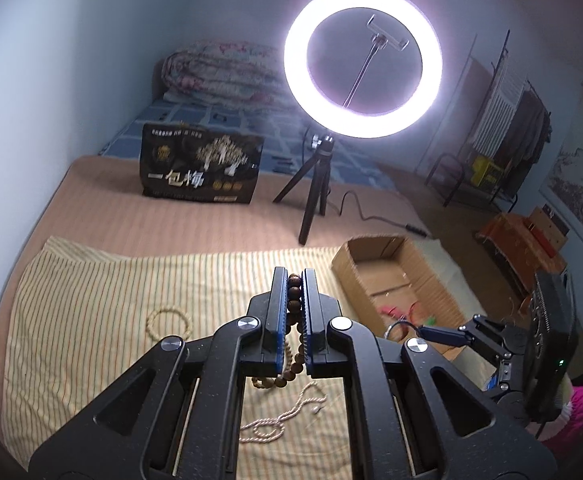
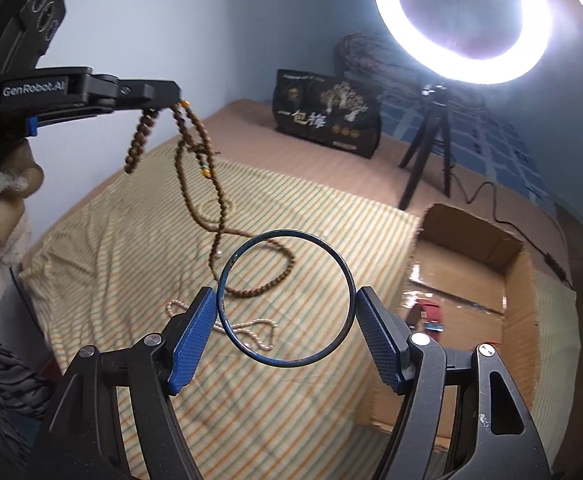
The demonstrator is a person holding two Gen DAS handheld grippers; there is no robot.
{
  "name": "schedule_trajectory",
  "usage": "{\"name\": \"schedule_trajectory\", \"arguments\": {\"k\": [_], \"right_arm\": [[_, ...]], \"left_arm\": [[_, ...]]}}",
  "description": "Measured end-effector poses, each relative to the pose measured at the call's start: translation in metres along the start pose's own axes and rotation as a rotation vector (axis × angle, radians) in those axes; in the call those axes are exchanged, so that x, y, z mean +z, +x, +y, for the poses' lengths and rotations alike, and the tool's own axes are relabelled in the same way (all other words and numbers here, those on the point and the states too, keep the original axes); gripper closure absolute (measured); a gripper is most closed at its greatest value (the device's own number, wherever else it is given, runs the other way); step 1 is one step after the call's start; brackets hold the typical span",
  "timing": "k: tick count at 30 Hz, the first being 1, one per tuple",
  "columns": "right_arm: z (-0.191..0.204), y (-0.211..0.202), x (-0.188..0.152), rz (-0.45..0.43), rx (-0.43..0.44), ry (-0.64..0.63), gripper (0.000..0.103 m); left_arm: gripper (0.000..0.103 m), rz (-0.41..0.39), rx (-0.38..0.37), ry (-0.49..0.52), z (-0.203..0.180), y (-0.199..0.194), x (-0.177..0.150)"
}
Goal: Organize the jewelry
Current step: 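Lift the bead necklace and blue bangle and carry both over the box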
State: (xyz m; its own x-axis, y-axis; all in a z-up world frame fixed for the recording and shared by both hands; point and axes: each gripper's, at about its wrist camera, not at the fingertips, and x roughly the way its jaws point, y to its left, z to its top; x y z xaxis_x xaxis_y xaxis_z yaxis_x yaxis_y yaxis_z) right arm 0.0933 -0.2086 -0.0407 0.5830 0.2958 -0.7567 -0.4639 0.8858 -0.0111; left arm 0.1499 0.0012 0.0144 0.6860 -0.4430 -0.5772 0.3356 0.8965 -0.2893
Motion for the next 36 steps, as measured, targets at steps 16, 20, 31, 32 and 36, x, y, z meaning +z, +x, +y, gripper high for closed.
{"name": "schedule_trajectory", "arguments": {"k": [16, 20, 31, 32, 36], "right_arm": [[-0.055, -0.035, -0.012, -0.004, -0.079, 0.081, 0.032], [-0.069, -0.042, -0.015, -0.004, -0.098, 0.094, 0.032], [-0.108, -0.054, -0.025, 0.011, -0.142, 0.153, 0.032], [-0.11, -0.055, -0.026, 0.011, -0.144, 0.157, 0.032], [-0.122, -0.057, -0.03, 0.016, -0.151, 0.178, 0.032]], "left_arm": [[0.099, -0.074, -0.067, 0.078, -0.065, -0.002, 0.05], [0.099, -0.091, -0.086, 0.099, -0.083, -0.002, 0.061], [0.099, -0.128, -0.159, 0.146, -0.132, 0.013, 0.097], [0.099, -0.128, -0.164, 0.149, -0.136, 0.014, 0.098], [0.099, -0.129, -0.186, 0.164, -0.152, 0.025, 0.106]]}}
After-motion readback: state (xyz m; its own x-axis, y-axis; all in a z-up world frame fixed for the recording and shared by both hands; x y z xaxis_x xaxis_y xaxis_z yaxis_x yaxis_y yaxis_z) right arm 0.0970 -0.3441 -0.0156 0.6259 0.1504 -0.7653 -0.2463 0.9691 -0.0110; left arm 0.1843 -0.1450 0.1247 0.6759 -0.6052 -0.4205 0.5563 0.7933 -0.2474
